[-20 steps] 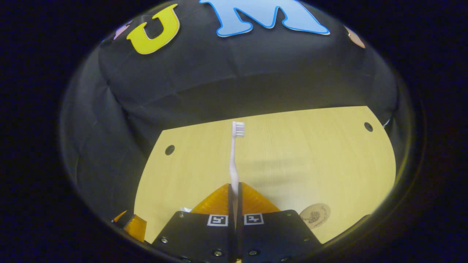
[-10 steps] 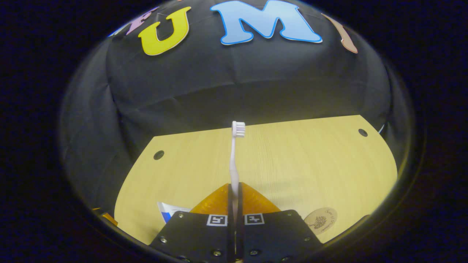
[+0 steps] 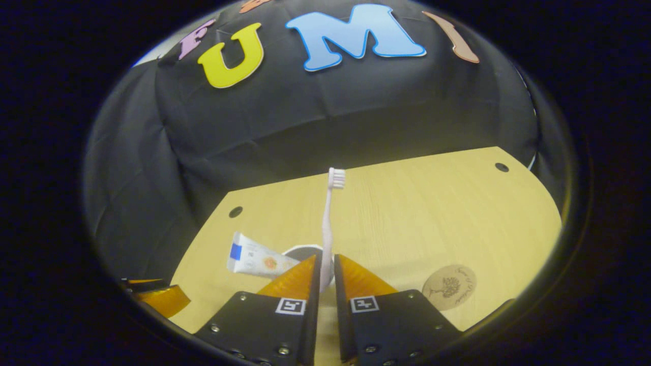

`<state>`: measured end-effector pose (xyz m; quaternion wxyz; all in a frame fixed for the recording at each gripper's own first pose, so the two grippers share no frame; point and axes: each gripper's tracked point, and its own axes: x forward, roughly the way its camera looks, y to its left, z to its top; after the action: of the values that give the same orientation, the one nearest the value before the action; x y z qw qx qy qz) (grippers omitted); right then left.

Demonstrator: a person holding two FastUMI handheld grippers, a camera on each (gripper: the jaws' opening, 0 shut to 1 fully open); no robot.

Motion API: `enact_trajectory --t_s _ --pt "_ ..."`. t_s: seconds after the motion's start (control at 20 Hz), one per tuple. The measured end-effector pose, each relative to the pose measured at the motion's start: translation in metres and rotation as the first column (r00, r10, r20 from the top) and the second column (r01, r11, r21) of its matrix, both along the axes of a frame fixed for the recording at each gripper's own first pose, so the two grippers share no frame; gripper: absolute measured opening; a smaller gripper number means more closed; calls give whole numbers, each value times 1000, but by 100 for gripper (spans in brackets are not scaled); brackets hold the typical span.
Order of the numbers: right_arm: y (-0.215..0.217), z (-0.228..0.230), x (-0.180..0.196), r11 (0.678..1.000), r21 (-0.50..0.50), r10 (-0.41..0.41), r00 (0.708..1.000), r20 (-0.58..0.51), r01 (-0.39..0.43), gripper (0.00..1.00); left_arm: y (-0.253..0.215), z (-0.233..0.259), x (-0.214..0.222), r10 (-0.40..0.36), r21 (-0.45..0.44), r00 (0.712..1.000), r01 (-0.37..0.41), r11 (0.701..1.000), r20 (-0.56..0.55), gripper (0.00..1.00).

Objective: Put the toothbrush and toothpaste on the desktop into the cup, then pick up the cup and place it on the coaster on the desktop.

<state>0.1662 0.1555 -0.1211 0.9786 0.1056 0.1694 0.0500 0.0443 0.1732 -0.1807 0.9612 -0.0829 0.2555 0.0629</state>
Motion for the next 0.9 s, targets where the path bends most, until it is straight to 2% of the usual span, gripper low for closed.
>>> enact_trajectory --t_s 0.15,0.25,0.4,0.45,0.6,0.65,0.7,0.75,0.8,0.9 --pt "-10 -2 -27 1000 -14 3 1000 7 -2 18 -27 -14 5 -79 -1 996 79 997 -30 75" --pt "-22 -8 -42 1000 -5 -5 1000 -15 5 20 -42 -18 7 -130 -1 990 130 992 -46 75" --pt "-48 -23 -62 1000 -7 -30 998 -57 30 18 -63 -17 13 -216 3 974 217 976 -67 75" --pt "-58 -27 -68 999 -12 -47 997 -66 46 18 -71 -16 12 -256 7 963 258 966 -80 67" --pt "-88 -40 -84 995 -2 -102 990 -100 102 18 -98 -10 11 -377 17 918 381 924 -121 67" --pt "-96 -43 -89 993 6 -119 987 -110 120 14 -104 -13 13 -405 19 902 412 911 -148 67" --pt "-103 -46 -94 991 9 -135 984 -119 137 18 -108 -17 15 -425 26 886 437 899 -184 67" --pt "-110 -49 -98 989 6 -149 981 -126 151 14 -109 -22 16 -437 33 870 455 890 -228 67" --pt "-116 -50 -103 987 1 -160 979 -127 162 18 -109 -28 17 -442 38 856 468 883 -269 67" --pt "-126 -50 -111 983 -2 -180 976 -125 181 18 -106 -42 19 -439 40 824 484 874 -359 67"
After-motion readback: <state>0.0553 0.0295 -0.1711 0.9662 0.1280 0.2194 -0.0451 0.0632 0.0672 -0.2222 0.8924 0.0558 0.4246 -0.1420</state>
